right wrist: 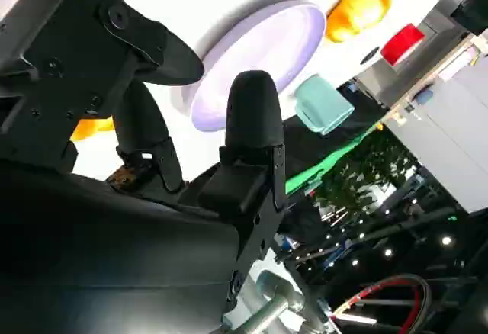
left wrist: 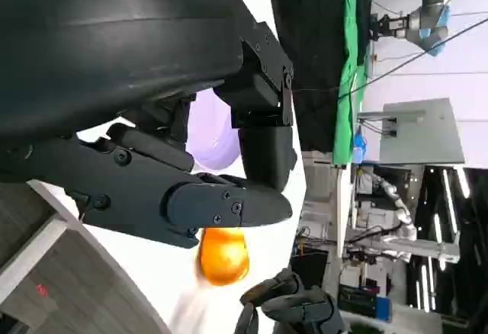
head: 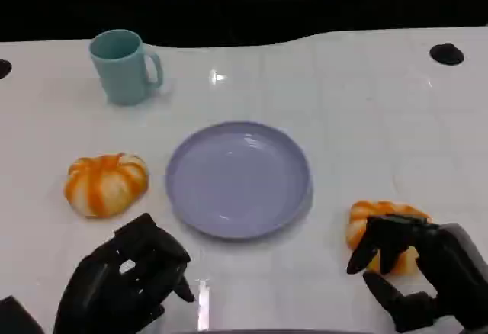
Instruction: Grasp the bread from the table and place it into the plate.
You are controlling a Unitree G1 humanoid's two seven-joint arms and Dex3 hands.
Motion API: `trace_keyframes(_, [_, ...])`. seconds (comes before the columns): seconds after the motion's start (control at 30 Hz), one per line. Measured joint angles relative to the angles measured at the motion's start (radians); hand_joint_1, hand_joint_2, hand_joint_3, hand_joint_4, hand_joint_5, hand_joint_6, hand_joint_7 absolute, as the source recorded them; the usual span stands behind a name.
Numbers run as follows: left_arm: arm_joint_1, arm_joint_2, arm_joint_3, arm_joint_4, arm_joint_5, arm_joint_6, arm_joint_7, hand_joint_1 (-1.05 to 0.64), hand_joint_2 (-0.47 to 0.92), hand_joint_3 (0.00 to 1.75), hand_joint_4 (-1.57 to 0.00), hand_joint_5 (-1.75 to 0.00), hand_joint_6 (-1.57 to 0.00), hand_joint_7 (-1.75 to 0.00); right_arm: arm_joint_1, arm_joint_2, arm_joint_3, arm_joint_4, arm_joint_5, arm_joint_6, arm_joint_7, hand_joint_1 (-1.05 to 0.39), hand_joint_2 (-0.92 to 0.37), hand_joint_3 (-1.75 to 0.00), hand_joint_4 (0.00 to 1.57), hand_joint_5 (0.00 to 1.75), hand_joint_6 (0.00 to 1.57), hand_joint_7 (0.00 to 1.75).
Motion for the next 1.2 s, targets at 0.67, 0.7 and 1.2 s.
trace_keyframes(0.67, [-0.013,0.000,0.000,0.001,0.000,0.000,0.000,-0.55,0.92,0.33,-0.62,-1.75,-0.56,-1.45,-0.012,0.000,0.000,0.008,-0.001,-0.009,-0.002,-0.02,-0.14,-1.37,0.83,1.61,0.79,1.28])
trace_keyframes(0.7, [-0.013,0.000,0.000,0.001,0.000,0.000,0.000,-0.55,0.92,0.33,-0.62,-1.75,-0.56,-1.45,-0.012,0.000,0.000,0.008,-0.001,-0.009,-0.002,-0.02,-0.15,-1.37,0.83,1.61,0.79,1.28])
trace_keyframes(1.2, [-0.014,0.002,0.003,0.002,-0.001,0.000,0.000,-0.55,0.92,0.33,-0.62,-1.75,-0.55,-1.46,-0.003,-0.018,-0.005,-0.060,0.035,0.029,0.059,-0.16,-0.32,-1.04,0.64,1.27,0.66,0.84])
